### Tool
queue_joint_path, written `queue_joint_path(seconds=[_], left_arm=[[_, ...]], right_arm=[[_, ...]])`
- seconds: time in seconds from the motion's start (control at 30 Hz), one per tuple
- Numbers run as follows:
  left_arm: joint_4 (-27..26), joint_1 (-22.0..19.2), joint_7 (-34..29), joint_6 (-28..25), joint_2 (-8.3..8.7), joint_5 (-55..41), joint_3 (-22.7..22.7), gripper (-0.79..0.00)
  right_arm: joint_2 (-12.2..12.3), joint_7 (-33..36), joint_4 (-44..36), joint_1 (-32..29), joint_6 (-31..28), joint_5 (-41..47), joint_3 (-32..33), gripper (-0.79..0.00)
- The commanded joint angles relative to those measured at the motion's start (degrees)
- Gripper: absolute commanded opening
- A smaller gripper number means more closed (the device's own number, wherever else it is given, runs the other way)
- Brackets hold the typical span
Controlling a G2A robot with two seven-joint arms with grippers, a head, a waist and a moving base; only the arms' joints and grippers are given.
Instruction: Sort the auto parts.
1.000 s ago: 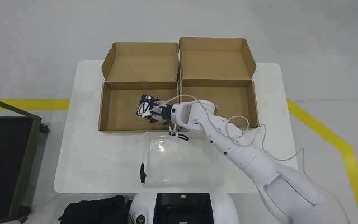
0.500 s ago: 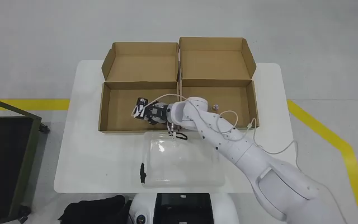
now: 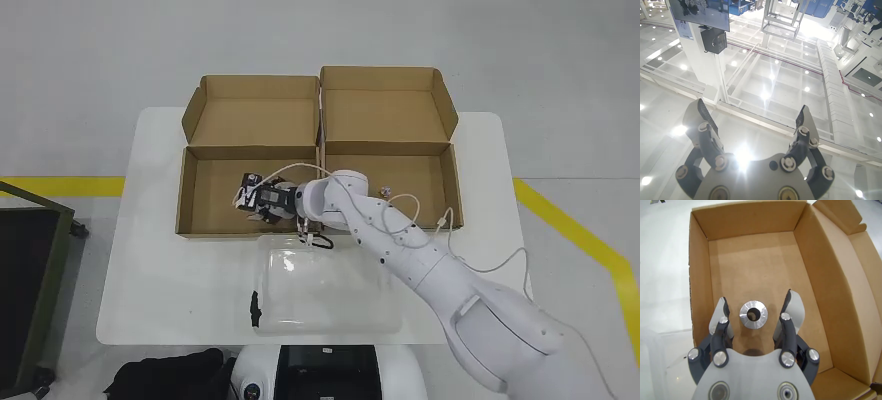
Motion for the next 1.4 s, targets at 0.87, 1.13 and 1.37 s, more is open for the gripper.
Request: queue_joint_path(seconds=[0.87, 1.13, 1.37], left_arm=[[0.0, 0.0, 0.0, 0.0, 0.0, 0.0, 0.0, 0.0], [0.0, 0.0, 0.0, 0.0, 0.0, 0.0, 0.0, 0.0], [0.0, 0.0, 0.0, 0.0, 0.0, 0.0, 0.0, 0.0]], right_arm=[[13.3, 0.2, -47.0, -30.0, -3.8, -7.7, 36.4, 0.0], [15.3, -5.3, -52.8, -39.8, -2.6, -9.0, 46.0, 0.0], [16.6, -12.1, -55.8, -49.0, 1.3, -12.1, 53.0, 0.0]])
